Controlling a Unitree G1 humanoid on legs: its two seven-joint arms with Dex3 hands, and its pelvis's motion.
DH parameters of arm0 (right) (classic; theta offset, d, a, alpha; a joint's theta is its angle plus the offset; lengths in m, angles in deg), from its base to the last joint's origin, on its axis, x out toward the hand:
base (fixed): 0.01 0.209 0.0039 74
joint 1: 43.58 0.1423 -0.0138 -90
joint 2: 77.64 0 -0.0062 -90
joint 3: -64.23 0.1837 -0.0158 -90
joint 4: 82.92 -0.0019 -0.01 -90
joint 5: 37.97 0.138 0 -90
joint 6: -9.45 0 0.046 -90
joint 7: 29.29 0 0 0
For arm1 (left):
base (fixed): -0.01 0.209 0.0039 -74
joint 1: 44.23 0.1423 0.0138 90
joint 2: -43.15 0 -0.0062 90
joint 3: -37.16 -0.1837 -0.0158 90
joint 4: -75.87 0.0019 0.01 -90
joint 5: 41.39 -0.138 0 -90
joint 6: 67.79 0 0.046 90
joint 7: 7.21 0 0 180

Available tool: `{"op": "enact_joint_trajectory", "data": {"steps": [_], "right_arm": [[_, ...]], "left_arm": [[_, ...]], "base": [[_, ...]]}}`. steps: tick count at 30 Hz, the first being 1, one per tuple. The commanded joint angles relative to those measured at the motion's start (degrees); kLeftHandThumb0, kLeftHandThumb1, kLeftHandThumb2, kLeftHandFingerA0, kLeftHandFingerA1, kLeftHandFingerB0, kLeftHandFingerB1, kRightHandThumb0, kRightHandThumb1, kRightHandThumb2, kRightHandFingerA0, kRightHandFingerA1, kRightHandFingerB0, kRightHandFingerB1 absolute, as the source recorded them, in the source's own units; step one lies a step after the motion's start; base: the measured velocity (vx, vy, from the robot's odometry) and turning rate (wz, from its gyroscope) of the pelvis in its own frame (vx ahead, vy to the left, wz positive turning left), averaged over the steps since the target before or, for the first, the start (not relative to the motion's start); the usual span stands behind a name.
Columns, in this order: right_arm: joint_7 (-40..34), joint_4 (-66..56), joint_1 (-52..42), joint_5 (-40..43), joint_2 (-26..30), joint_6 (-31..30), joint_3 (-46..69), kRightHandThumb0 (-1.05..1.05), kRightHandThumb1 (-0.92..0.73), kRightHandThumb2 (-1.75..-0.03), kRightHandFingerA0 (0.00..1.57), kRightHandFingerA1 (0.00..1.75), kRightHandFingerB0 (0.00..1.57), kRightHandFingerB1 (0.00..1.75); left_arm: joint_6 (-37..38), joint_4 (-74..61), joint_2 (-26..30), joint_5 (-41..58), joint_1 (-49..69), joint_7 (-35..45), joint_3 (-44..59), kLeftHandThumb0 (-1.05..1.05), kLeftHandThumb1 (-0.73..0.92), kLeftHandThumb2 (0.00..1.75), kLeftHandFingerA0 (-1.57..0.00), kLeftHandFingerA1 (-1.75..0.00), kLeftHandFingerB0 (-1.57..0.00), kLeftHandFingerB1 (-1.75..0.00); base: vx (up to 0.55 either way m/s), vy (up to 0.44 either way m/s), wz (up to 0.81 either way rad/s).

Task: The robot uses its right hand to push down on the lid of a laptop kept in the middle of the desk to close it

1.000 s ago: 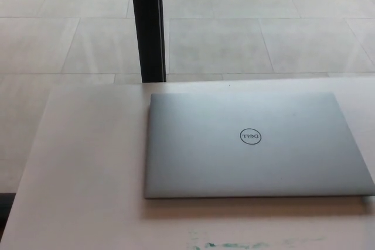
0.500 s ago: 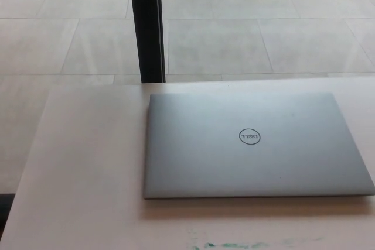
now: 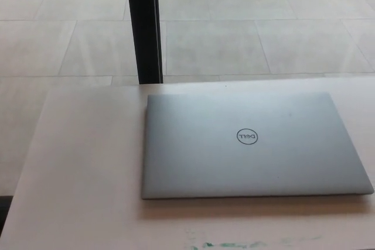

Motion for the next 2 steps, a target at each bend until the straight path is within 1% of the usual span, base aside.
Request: {"op": "enact_joint_trajectory", "data": {"steps": [1, 2], "right_arm": [[-9.1, 6.2, 1.7, 10.2, -4.2, 7.7, 5.8, -0.76, -0.92, -0.74, 0.12, 1.37, 0.09, 1.02], [-9.1, 6.2, 1.7, 10.2, -4.2, 7.7, 5.8, -0.76, -0.92, -0.74, 0.12, 1.37, 0.09, 1.02]], "left_arm": [[1.9, 2.1, 2.5, 0.2, -0.7, -0.1, -0.4, -0.87, 0.78, 0.79, -0.34, -0.49, -0.26, -0.4], [1.9, 2.1, 2.5, 0.2, -0.7, -0.1, -0.4, -0.87, 0.78, 0.79, -0.34, -0.49, -0.26, -0.4]], "base": [[0.0, 0.0, 0.0], [0.0, 0.0, 0.0]]}}
